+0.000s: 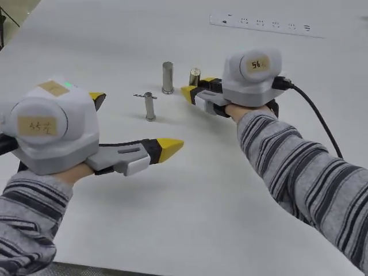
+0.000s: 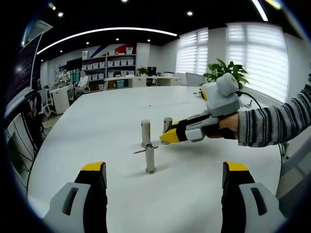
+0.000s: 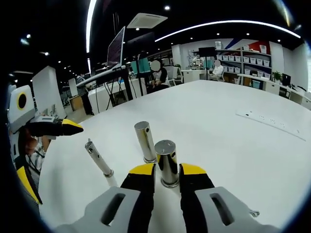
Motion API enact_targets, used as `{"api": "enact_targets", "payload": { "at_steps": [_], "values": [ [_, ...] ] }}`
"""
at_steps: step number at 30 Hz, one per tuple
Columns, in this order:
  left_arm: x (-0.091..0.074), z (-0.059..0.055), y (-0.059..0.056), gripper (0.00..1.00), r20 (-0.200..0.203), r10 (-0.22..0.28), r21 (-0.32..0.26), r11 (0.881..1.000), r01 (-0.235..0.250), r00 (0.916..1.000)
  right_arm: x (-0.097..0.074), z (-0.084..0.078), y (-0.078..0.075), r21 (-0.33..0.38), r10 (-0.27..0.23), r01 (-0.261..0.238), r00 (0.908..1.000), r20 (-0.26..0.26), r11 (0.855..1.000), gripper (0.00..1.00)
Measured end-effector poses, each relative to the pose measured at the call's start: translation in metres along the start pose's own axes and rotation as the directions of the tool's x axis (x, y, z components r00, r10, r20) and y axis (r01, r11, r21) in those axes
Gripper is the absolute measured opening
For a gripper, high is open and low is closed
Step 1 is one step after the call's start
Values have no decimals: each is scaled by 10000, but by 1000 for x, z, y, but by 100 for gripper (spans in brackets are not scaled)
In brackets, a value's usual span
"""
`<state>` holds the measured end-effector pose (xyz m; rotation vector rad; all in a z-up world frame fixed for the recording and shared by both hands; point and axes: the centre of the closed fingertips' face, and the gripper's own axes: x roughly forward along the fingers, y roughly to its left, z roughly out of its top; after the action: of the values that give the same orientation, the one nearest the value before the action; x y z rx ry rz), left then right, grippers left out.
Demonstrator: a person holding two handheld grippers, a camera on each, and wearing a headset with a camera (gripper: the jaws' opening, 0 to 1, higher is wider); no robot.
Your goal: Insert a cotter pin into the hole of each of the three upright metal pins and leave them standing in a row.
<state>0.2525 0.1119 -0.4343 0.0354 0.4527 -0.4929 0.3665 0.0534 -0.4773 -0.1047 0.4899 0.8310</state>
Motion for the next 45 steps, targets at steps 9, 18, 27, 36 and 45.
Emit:
{"api": "enact_targets", "payload": {
  "at_steps": [9, 18, 27, 36, 45],
  "values": [
    [1, -2, -4, 99, -170, -186, -76, 9998, 185, 9997, 3, 1, 0, -630, -326, 335, 9993, 159, 9975, 9],
    [0, -4, -5, 98, -363, -246, -70, 9997, 244, 9990, -4, 2, -3, -1012, -890, 896, 9960, 107, 9908, 8],
    [1, 0, -5, 98, -223, -250, -101, 9996, 248, 9994, -29, 4, 3, -840, -1238, 1258, 9919, 280, 9885, 8],
    [1, 2, -8, 98, -146, -306, -66, 9995, 306, 9994, -56, -10, 16, -509, -1173, 1174, 9931, 43, 9918, 8],
    [1, 4, -11, 98, -90, -431, -267, 9987, 429, 9990, -70, -24, 29, -557, -1463, 1457, 9892, -74, 9878, 8]
  ]
}}
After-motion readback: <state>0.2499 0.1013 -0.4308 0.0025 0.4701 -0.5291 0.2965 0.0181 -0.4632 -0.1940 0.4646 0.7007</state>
